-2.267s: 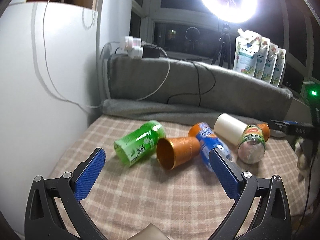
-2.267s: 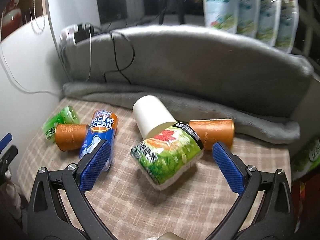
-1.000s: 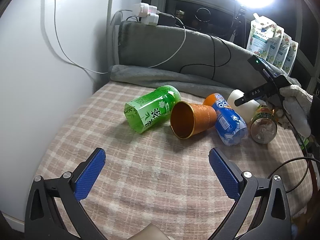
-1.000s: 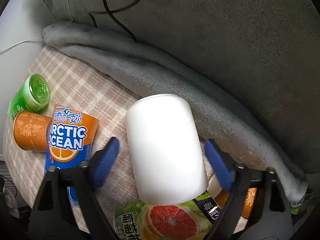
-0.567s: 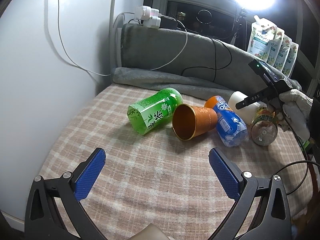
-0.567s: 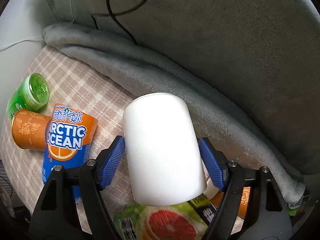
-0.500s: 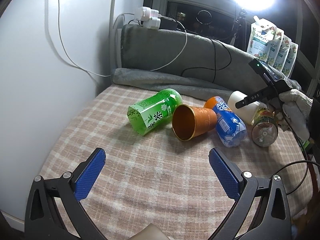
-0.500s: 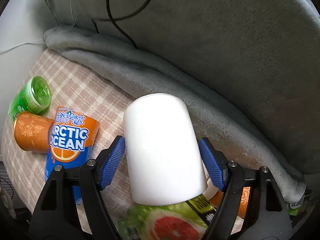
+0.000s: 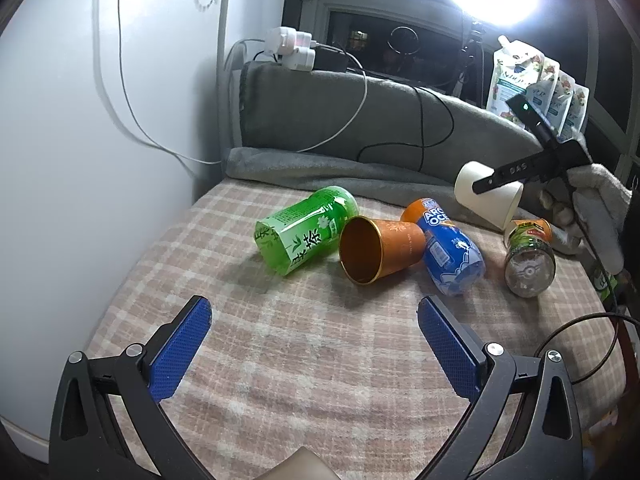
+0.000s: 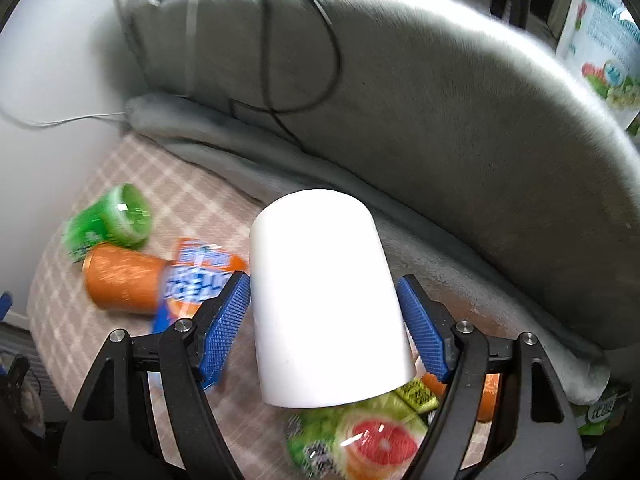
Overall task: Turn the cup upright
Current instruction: 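Lift the white cup with the right gripper and carry it aside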
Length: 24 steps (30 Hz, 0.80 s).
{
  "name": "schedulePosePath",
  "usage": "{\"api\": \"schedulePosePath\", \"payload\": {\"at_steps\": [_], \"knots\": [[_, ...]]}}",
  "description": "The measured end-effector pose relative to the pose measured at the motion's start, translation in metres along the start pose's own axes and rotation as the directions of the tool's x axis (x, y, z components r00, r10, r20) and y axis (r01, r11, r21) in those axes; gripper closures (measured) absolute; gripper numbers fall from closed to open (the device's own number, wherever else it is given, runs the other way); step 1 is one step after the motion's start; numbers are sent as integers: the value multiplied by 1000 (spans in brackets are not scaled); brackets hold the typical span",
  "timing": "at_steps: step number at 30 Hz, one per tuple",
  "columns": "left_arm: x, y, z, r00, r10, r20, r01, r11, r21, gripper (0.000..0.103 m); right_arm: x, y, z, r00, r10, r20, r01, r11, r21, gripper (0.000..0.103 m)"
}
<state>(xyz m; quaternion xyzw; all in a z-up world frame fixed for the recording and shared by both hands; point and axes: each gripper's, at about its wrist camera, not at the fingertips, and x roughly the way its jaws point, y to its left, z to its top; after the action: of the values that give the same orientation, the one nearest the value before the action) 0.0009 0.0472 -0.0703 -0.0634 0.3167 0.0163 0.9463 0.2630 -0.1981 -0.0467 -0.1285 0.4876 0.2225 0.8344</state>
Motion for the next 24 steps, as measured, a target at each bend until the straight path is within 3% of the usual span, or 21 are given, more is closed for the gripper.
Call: {"api": "schedulePosePath", "payload": {"at_steps": [7,15,24], "knots": [[-6,-7,2,1000,0,19,-1,999,54,1,-40,37,-41,994,100,50,-91,985,-146,25],[-7,-20,2,1000,-25,11,23,993,117,1,-37,99,-105,987,159,-8,-151,919,-363,25],[-6,-37,0,995,-93,-31,97,982,160,1,-20,130,-153,981,178,-78,-194,867,-459,25]]}}
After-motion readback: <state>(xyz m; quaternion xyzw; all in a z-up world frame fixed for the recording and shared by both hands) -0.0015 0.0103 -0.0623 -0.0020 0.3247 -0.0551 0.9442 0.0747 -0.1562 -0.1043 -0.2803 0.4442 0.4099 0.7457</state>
